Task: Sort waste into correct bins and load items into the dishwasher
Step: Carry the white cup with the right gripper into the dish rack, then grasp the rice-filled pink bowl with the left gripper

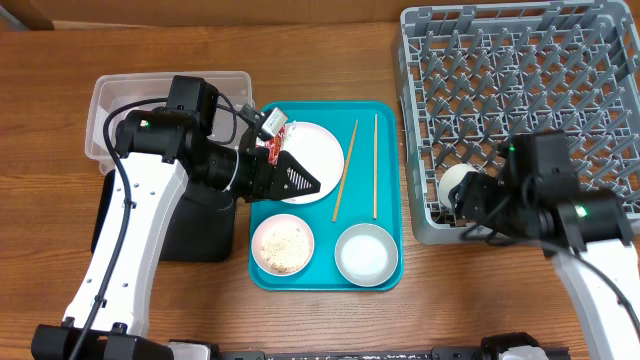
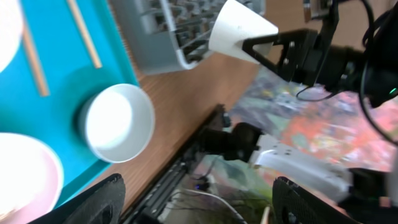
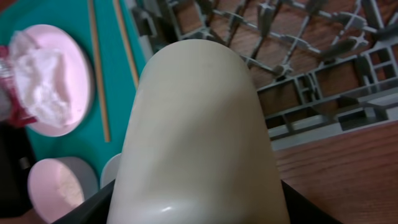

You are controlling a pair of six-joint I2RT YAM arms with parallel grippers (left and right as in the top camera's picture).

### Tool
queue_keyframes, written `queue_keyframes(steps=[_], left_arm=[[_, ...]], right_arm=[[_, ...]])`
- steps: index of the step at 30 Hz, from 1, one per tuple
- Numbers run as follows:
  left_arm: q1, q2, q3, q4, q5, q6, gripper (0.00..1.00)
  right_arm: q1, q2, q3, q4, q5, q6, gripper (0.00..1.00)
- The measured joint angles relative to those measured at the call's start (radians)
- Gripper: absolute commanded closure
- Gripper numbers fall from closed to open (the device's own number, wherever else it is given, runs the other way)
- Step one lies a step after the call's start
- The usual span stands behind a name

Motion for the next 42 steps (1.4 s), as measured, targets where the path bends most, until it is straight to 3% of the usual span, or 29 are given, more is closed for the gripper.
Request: queue_keyframes(steps=[3, 6, 7, 13, 18, 21, 25, 32, 39, 41, 42], left_arm=[[0.000, 0.000, 0.000, -0.014, -0.058, -0.001, 0.25], [0.000, 0.000, 0.000, -0.032, -0.106, -0.004, 0.25], [-0.001, 0.000, 0.000, -0.038, -0.125, -0.004, 0.25], [-0.044, 0.000, 0.000, -0.023, -0.263, -0.045, 0.27], [-0.188, 0.000, -0.023, 0.058, -0.526, -0.181, 0.28], [-0.334, 0.002, -0.110, 0.150, -0.716, -0.330, 0.39], [-0.451, 0.004, -0.251, 0.281, -0.862, -0.495, 0.52], [-0.511, 0.005, -0.452, 0.489, -0.962, -0.652, 0.60], [-0.511, 0.036, -0.513, 0.568, -0.961, -0.688, 0.61], [-0.511, 0.056, -0.514, 0.586, -0.950, -0.687, 0.67], [-0.511, 0.066, -0.515, 0.591, -0.946, -0.685, 0.76]], right_arm=[[0.000, 0.088, 0.000, 0.014, 0.025, 0.017, 0.23], [0.000, 0.160, 0.000, 0.034, 0.036, 0.028, 0.02], [0.000, 0.175, 0.000, 0.033, 0.040, 0.031, 0.01], [0.000, 0.185, 0.062, 0.018, 0.045, 0.031, 0.00], [0.000, 0.111, 0.163, 0.051, -0.016, 0.026, 0.00], [0.000, 0.031, 0.185, 0.069, -0.065, 0.016, 0.00], [0.000, -0.043, 0.187, 0.059, -0.095, 0.009, 0.00], [0.000, -0.068, 0.188, 0.053, -0.111, 0.003, 0.00], [0.000, -0.068, 0.188, 0.051, -0.115, 0.003, 0.00], [0.000, -0.068, 0.188, 0.051, -0.115, 0.003, 0.00], [0.000, -0.068, 0.188, 0.050, -0.116, 0.003, 0.00]])
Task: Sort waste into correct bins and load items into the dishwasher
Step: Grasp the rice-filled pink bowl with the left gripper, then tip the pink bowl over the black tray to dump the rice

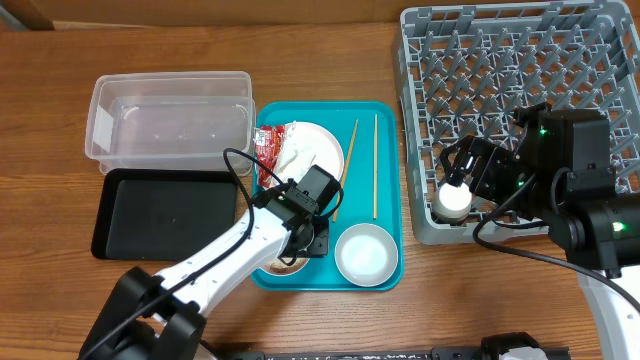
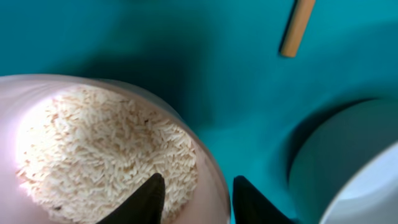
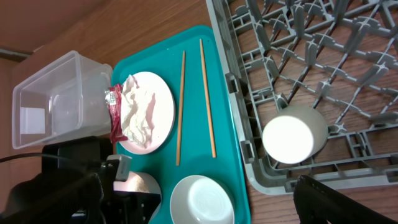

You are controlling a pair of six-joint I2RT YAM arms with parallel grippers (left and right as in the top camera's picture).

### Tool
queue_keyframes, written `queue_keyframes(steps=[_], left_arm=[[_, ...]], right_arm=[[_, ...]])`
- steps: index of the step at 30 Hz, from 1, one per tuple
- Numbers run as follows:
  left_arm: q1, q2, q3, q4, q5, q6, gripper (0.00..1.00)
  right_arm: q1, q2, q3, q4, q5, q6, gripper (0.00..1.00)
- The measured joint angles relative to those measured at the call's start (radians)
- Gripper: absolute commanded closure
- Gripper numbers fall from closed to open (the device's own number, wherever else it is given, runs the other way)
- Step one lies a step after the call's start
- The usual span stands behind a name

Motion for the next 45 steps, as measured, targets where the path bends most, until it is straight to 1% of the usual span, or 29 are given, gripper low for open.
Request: queue_keyframes(steps=[1, 2, 8, 11, 14, 17, 20, 21, 24, 27, 31, 33, 35, 40, 42, 45], left_arm=[[0.000, 0.009, 0.000, 0.002, 0.001, -0.001, 0.88], [0.000, 0.017, 0.000, 0.005, 0.004, 0.000, 0.96], [0.000, 0.024, 0.006, -0.016, -0.009, 0.002, 0.96], [0.000, 0.024, 0.043, -0.087, -0.008, 0.010, 0.96], [0.018, 0.006, 0.107, -0.204, 0.001, 0.027, 0.96], [0.083, -0.054, 0.175, -0.286, 0.026, 0.047, 0.96], [0.202, -0.140, 0.221, -0.285, 0.103, 0.092, 0.96], [0.266, -0.172, 0.233, -0.283, 0.146, 0.116, 0.96], [0.487, -0.219, 0.249, -0.297, 0.316, 0.204, 0.96], [0.719, -0.196, 0.246, -0.333, 0.510, 0.310, 0.96], [1.003, -0.085, 0.229, -0.458, 0.806, 0.522, 0.96], [1.093, -0.013, 0.221, -0.517, 0.908, 0.618, 0.96], [1.162, 0.084, 0.215, -0.568, 1.008, 0.723, 0.96], [1.236, 0.274, 0.205, -0.719, 1.212, 0.946, 0.96], [1.254, 0.315, 0.202, -0.771, 1.267, 1.021, 0.96], [1.275, 0.330, 0.202, -0.837, 1.313, 1.118, 0.96]], right_arm=[[0.000, 0.000, 0.000, 0.000, 0.000, 0.000, 0.00], [0.000, 0.000, 0.000, -0.001, 0.000, 0.001, 0.00], [0.000, 0.000, 0.000, -0.014, 0.000, 0.000, 0.00], [0.000, 0.000, 0.000, -0.018, 0.000, 0.000, 0.00], [0.000, 0.000, 0.000, -0.018, 0.000, 0.000, 0.00], [0.000, 0.000, 0.000, -0.018, 0.000, 0.000, 0.00], [0.000, 0.000, 0.000, -0.017, 0.000, 0.000, 0.00], [0.000, 0.000, 0.000, -0.018, 0.000, 0.000, 0.00], [0.000, 0.000, 0.000, -0.018, 0.000, 0.000, 0.00], [0.000, 0.000, 0.000, -0.018, 0.000, 0.000, 0.00], [0.000, 0.000, 0.000, -0.018, 0.000, 0.000, 0.00], [0.000, 0.000, 0.000, -0.018, 0.000, 0.000, 0.00], [0.000, 0.000, 0.000, -0.018, 0.000, 0.000, 0.00], [0.000, 0.000, 0.000, -0.018, 0.000, 0.000, 0.00], [0.000, 0.000, 0.000, -0.018, 0.000, 0.000, 0.00], [0.000, 0.000, 0.000, -0.018, 0.000, 0.000, 0.00]])
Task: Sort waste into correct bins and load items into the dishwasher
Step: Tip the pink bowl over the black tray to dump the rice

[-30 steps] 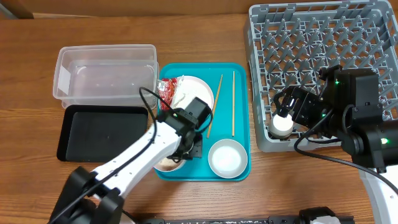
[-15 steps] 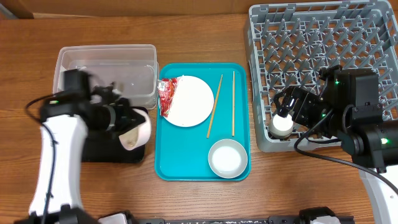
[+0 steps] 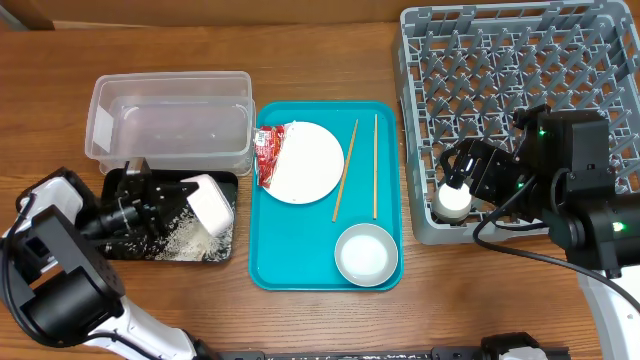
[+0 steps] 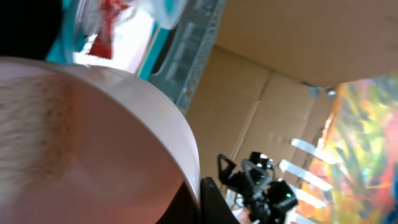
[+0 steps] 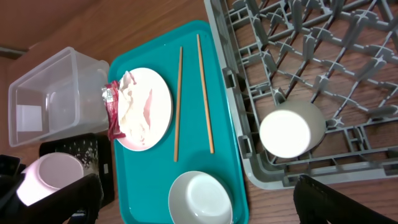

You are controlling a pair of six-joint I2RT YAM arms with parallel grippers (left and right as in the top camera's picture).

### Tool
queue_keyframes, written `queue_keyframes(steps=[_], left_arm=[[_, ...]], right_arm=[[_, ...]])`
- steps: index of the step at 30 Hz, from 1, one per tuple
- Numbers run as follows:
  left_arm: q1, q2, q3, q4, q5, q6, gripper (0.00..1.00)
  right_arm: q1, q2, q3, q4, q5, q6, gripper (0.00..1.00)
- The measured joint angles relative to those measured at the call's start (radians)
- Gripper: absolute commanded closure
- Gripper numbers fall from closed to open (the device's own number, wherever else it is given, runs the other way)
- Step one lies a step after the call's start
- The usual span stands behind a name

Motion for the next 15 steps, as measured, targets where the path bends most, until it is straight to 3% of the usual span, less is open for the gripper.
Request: queue_keyframes(steps=[7, 11, 15], left_arm=[[0.031, 0.000, 0.023, -0.054, 0.023, 0.172, 0.96], [0.034, 0.000, 0.027, -0.068, 0.016, 0.207, 0.96], [0.034, -0.001, 0.030, 0.022, 0.008, 0.210, 0.96]], right_arm=[[0.000, 0.000, 0.000, 0.000, 0.000, 0.000, 0.00], [0.000, 0.000, 0.000, 0.000, 0.000, 0.000, 0.00], [0.000, 0.000, 0.000, 0.001, 0.000, 0.000, 0.00]])
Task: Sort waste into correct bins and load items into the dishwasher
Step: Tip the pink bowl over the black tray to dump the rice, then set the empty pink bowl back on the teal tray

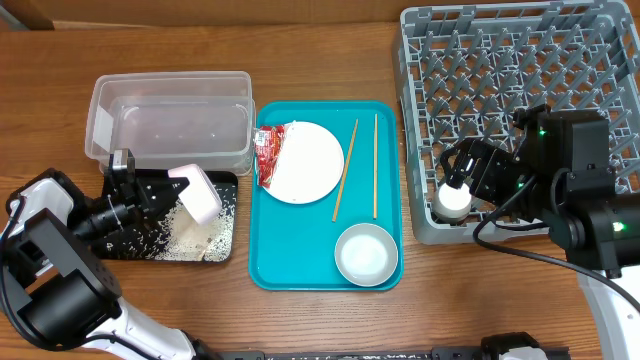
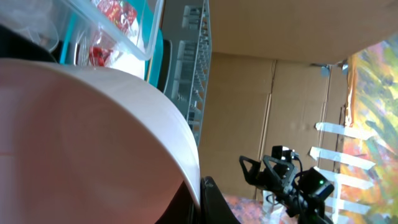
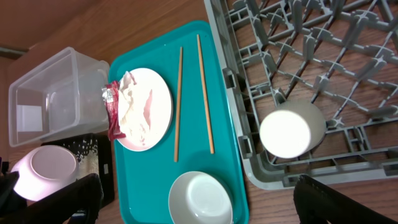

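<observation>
My left gripper (image 1: 168,190) is shut on the rim of a pink bowl (image 1: 198,192), held tipped on its side over the black tray (image 1: 130,245). Rice (image 1: 195,232) lies spilled in that tray. In the left wrist view the bowl (image 2: 93,137) fills most of the picture, with the gripper (image 2: 199,199) pinching its rim. My right gripper (image 1: 470,178) hangs open above a white cup (image 1: 453,200) standing in the grey dish rack (image 1: 520,60). Seen from the right wrist, the cup (image 3: 287,132) sits in the rack's near corner.
A teal tray (image 1: 300,260) holds a pink plate (image 1: 310,162) with crumpled tissue and a red wrapper (image 1: 265,150), two chopsticks (image 1: 345,170), and a white bowl (image 1: 364,253). A clear plastic bin (image 1: 170,130) stands behind the black tray.
The pink bowl has shifted a little up and left over the black tray and turned, showing its emptied inside. The right arm has not moved.
First my left gripper was over the plate by the wrapper while my right was shut on the white cup at the rack's corner. Then the cup stood in the rack, released, and my left was at the rice bowl. Later the bowl was tipped over the black tray, rice spilled there.
</observation>
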You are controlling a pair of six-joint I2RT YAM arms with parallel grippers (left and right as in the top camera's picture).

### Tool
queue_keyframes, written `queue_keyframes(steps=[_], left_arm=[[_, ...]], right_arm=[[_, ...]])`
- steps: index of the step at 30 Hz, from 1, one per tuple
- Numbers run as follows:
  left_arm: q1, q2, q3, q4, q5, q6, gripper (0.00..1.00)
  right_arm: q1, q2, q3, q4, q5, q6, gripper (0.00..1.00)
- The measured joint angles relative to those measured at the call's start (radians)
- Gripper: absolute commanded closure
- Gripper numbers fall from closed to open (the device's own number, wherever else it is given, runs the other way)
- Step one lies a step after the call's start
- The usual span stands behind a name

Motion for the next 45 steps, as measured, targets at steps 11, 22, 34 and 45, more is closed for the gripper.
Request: queue_keyframes(steps=[11, 22, 34, 45], left_arm=[[-0.034, -0.039, 0.008, 0.010, -0.032, 0.122, 0.96], [-0.138, -0.085, 0.028, -0.099, 0.000, 0.148, 0.96], [-0.419, -0.291, 0.092, 0.134, -0.164, -0.134, 0.96], [-0.992, -0.354, 0.045, 0.433, -0.887, -0.824, 0.96]], right_arm=[[0.000, 0.000, 0.000, -0.004, 0.000, 0.000, 0.00], [0.000, 0.000, 0.000, -0.005, 0.000, 0.000, 0.00], [0.000, 0.000, 0.000, -0.002, 0.000, 0.000, 0.00], [0.000, 0.000, 0.000, 0.000, 0.000, 0.000, 0.00]])
